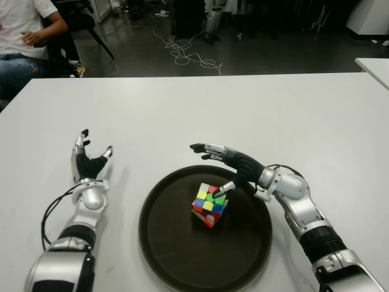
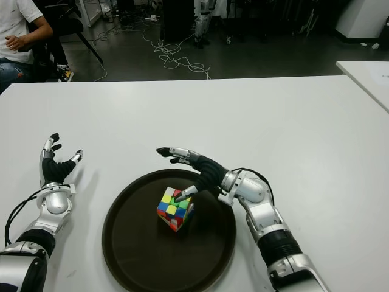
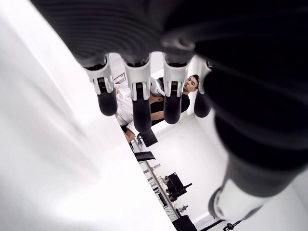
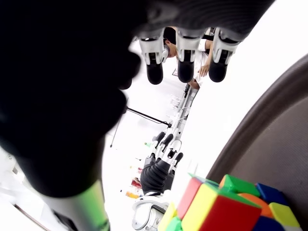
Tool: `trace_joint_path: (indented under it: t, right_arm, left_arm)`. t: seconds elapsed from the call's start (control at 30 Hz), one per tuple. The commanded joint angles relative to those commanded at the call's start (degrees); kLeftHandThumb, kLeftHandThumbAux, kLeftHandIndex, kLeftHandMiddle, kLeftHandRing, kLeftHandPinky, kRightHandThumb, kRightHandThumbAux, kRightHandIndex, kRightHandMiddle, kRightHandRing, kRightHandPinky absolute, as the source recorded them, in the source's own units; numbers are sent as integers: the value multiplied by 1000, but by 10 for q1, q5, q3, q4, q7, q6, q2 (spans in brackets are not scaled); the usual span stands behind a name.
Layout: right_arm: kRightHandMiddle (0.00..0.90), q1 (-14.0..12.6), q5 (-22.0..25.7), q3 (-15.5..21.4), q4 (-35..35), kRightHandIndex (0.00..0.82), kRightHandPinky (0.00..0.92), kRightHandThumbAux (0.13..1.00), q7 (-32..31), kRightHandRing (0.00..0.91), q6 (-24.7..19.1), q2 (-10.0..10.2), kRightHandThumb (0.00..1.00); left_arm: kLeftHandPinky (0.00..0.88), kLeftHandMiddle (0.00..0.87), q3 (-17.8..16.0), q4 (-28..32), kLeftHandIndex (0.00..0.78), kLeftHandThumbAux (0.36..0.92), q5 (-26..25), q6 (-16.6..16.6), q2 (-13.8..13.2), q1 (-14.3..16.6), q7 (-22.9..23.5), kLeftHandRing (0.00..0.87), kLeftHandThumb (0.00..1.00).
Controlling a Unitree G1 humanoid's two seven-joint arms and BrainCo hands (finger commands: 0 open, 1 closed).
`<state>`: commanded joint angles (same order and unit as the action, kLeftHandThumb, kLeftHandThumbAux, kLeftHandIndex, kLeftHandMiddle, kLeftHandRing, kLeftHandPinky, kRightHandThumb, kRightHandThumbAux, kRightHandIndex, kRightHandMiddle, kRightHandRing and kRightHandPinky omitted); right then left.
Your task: Pick up the Rubik's Cube and put it in the plate
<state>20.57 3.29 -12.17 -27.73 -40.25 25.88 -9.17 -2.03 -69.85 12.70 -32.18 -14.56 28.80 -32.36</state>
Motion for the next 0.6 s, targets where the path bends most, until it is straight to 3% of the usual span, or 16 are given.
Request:
trace_joint_path:
  t: [0.27, 0.43, 0.6]
  right_arm:
    - [63, 8, -13, 8, 8, 42, 66, 891, 21, 44, -9, -14, 0]
    - [60, 62, 2, 60, -40, 50, 61, 893, 44, 43, -7, -45, 0]
    - [54, 77, 19, 104, -64, 54, 43, 890, 58, 30, -3, -67, 0]
  left_arm:
    - [124, 148, 0, 4, 134, 772, 1, -3, 3, -1, -4, 148, 0]
    - [110, 153, 0, 4, 136, 776, 1, -3, 3, -2, -4, 147, 0]
    - [102, 149, 1, 4, 133, 764, 2, 0, 2, -2, -4, 140, 0]
